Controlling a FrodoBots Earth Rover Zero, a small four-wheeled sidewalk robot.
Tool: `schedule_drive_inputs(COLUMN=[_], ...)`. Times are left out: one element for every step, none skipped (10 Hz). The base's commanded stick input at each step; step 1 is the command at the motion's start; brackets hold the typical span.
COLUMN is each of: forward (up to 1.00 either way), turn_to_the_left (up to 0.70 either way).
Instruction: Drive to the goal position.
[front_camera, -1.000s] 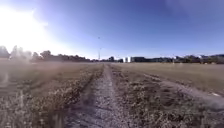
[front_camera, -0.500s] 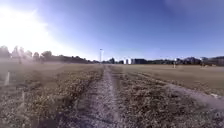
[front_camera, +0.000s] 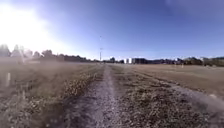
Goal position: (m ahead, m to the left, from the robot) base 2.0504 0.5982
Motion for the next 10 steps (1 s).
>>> schedule_drive_inputs(forward=[0.50, 0.50, 0.50, 0.50, 0.50, 0.50, 0.50, 0.50, 0.50, 0.50], turn_to_the_left=[0.00, 0.00, 0.00, 0.00, 0.00, 0.00, 0.00, 0.00, 0.00, 0.00])
